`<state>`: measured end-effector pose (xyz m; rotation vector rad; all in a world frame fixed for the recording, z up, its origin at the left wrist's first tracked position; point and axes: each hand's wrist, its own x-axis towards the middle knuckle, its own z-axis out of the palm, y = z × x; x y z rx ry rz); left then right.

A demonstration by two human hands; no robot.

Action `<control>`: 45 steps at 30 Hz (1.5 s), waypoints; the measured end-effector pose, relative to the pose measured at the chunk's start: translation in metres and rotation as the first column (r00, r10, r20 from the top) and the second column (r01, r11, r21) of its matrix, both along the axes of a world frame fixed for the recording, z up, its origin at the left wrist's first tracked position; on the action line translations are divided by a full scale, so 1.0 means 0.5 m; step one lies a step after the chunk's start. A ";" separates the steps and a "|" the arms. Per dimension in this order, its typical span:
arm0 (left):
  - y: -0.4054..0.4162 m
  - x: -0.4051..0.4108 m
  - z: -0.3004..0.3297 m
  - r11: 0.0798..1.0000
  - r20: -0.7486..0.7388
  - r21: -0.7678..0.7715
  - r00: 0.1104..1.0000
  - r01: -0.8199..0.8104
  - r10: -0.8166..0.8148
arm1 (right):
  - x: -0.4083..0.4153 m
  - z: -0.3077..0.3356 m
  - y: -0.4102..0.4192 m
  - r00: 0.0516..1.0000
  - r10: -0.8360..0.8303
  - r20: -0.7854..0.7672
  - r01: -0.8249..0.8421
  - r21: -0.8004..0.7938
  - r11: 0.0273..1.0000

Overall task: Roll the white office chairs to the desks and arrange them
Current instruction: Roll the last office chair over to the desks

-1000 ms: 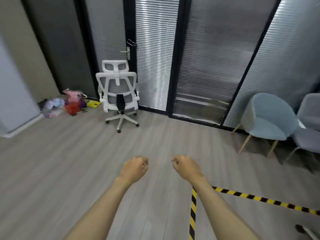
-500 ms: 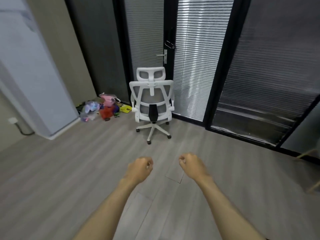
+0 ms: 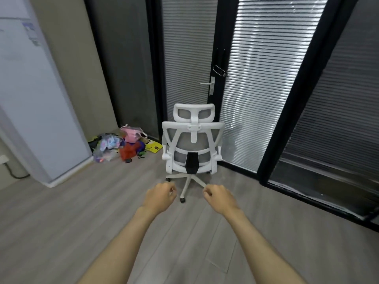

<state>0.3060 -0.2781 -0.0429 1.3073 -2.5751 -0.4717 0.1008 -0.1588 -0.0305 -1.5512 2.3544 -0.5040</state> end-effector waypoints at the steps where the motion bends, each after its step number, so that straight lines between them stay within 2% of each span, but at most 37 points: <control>1: -0.052 -0.011 -0.004 1.000 -0.010 0.003 1.000 0.000 0.000 | -0.012 0.000 -0.050 1.000 0.001 -0.007 -0.001 0.003 1.000; 8: -0.382 -0.106 0.021 0.999 -0.019 0.004 0.999 0.049 -0.049 | -0.108 0.029 -0.357 0.997 -0.069 -0.019 0.068 -0.023 0.997; 15: -0.621 -0.244 0.037 0.995 -0.065 -0.009 0.993 0.100 -0.101 | -0.230 0.038 -0.589 0.995 -0.094 -0.018 0.092 -0.093 0.991; 23: -0.874 -0.435 0.047 0.990 -0.115 -0.091 0.986 0.111 -0.121 | -0.435 0.031 -0.877 0.999 -0.032 0.011 0.034 -0.205 0.978; 30: -1.072 -0.613 0.066 0.966 -0.109 -0.228 0.983 0.121 -0.149 | -0.606 0.032 -1.110 0.997 0.021 -0.079 -0.049 -0.368 0.929; 32: -1.113 -0.655 0.064 0.963 -0.053 -0.250 0.991 0.104 -0.121 | -0.647 0.032 -1.152 0.994 0.033 -0.107 -0.067 -0.328 0.942; 35: -1.158 -0.693 0.047 0.978 0.084 -0.185 0.993 0.100 -0.086 | -0.689 0.023 -1.189 0.993 0.111 -0.043 -0.117 -0.193 0.974; 38: -1.175 -0.696 0.035 0.986 0.054 -0.129 0.994 0.106 -0.100 | -0.701 0.012 -1.192 0.986 0.148 -0.071 -0.157 -0.140 0.978; 43: -1.155 -0.674 0.040 0.991 0.009 -0.096 0.996 0.094 -0.093 | -0.673 0.012 -1.161 0.985 0.121 -0.127 -0.144 -0.190 0.971; 45: -1.134 -0.663 0.046 0.992 -0.012 -0.077 0.995 0.095 -0.096 | -0.652 0.021 -1.141 0.989 0.107 -0.098 -0.126 -0.206 0.970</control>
